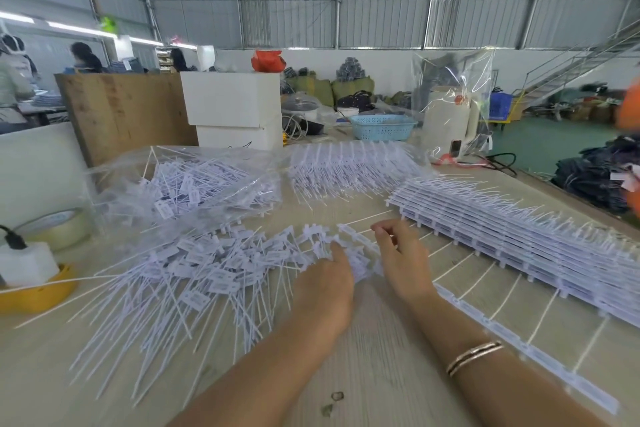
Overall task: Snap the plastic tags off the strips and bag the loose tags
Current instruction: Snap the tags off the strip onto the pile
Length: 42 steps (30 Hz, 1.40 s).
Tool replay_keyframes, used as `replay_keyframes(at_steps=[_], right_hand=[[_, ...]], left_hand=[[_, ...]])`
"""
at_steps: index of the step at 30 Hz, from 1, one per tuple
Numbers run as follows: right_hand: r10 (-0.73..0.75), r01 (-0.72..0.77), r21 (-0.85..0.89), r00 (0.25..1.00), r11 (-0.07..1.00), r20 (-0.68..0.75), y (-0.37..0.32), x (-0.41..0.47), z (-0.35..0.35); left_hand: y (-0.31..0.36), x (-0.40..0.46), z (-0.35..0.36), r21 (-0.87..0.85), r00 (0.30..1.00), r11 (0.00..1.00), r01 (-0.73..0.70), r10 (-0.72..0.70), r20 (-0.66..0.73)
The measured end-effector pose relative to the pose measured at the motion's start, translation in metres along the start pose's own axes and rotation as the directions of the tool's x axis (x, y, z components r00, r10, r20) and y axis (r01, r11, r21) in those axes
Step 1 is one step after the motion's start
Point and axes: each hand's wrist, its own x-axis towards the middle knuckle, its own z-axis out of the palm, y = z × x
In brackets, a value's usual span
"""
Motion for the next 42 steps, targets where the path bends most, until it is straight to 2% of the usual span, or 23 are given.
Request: replay_keyframes(at_steps=[5, 8, 11, 14, 16, 17, 19, 21, 24, 27, 29, 31, 34, 36, 39, 42], right_hand=[[0.001, -0.001, 0.011, 1.000, 1.000, 0.009, -0.001, -0.002, -0.001], [-0.004, 0.004, 0.000, 1.000, 1.000, 0.028, 0.000, -0.003, -0.002], [0.003, -0.002, -0.022, 0.997, 1.000, 0.077, 0.000, -0.003, 0.000], [-0.004, 0.010, -0.060, 0.994, 0.998, 0.106, 0.001, -0.004, 0.003], [-0.029, 0.038, -0.070, 0.992, 0.997, 0.122, 0.001, -0.005, 0.006], [-0.042, 0.053, -0.074, 0.990, 0.996, 0.132, 0.001, -0.005, 0.007], [-0.056, 0.078, -0.118, 0.983, 0.990, 0.177, 0.003, -0.006, 0.010], [-0.041, 0.102, -0.235, 0.967, 0.967, 0.251, 0.006, -0.006, 0.014], [-0.018, 0.167, -0.407, 0.938, 0.898, 0.346, 0.005, -0.011, 0.018], [-0.012, 0.187, -0.458, 0.934, 0.869, 0.357, 0.001, -0.014, 0.018], [0.077, 0.080, -0.414, 0.934, 0.907, 0.349, -0.004, -0.015, 0.019], [0.192, -0.013, -0.435, 0.909, 0.900, 0.370, -0.010, -0.013, 0.023], [0.292, -0.013, -0.545, 0.855, 0.839, 0.429, -0.024, -0.003, 0.033], [0.328, 0.012, -0.564, 0.803, 0.825, 0.497, -0.034, 0.004, 0.044], [0.362, -0.029, -0.528, 0.760, 0.849, 0.540, -0.048, 0.007, 0.064], [0.337, 0.027, -0.518, 0.730, 0.855, 0.594, -0.055, -0.001, 0.084]], left_hand=[[-0.021, 0.000, -0.008, -0.196, 0.993, 0.980, 0.022, -0.045, -0.110], [-0.038, 0.000, -0.023, -0.329, 0.985, 0.944, -0.027, -0.032, -0.172], [-0.056, 0.005, -0.034, -0.439, 0.995, 0.898, 0.030, -0.067, -0.069], [-0.073, 0.011, -0.041, -0.601, 0.986, 0.783, 0.163, -0.153, 0.068], [-0.084, 0.014, -0.044, -0.678, 0.972, 0.704, 0.211, -0.226, 0.068], [-0.089, 0.015, -0.045, -0.683, 0.965, 0.699, 0.213, -0.258, 0.037], [-0.098, 0.016, -0.047, -0.581, 0.956, 0.789, 0.198, -0.287, -0.065], [-0.103, 0.016, -0.045, -0.380, 0.960, 0.901, 0.208, -0.263, -0.099], [-0.108, 0.012, -0.037, -0.062, 0.966, 0.964, 0.259, -0.257, 0.034], [-0.112, 0.008, -0.034, 0.104, 0.955, 0.960, 0.259, -0.270, 0.121], [-0.113, 0.008, -0.037, 0.107, 0.953, 0.960, 0.259, -0.272, 0.132], [-0.116, 0.008, -0.043, 0.072, 0.959, 0.958, 0.276, -0.280, 0.048], [-0.124, 0.007, -0.051, 0.118, 0.950, 0.943, 0.310, -0.304, -0.067], [-0.129, 0.003, -0.051, 0.141, 0.946, 0.935, 0.325, -0.323, -0.032], [-0.134, -0.004, -0.042, 0.081, 0.950, 0.949, 0.304, -0.308, 0.051], [-0.141, -0.009, -0.038, 0.019, 0.964, 0.964, 0.263, -0.264, 0.035]])
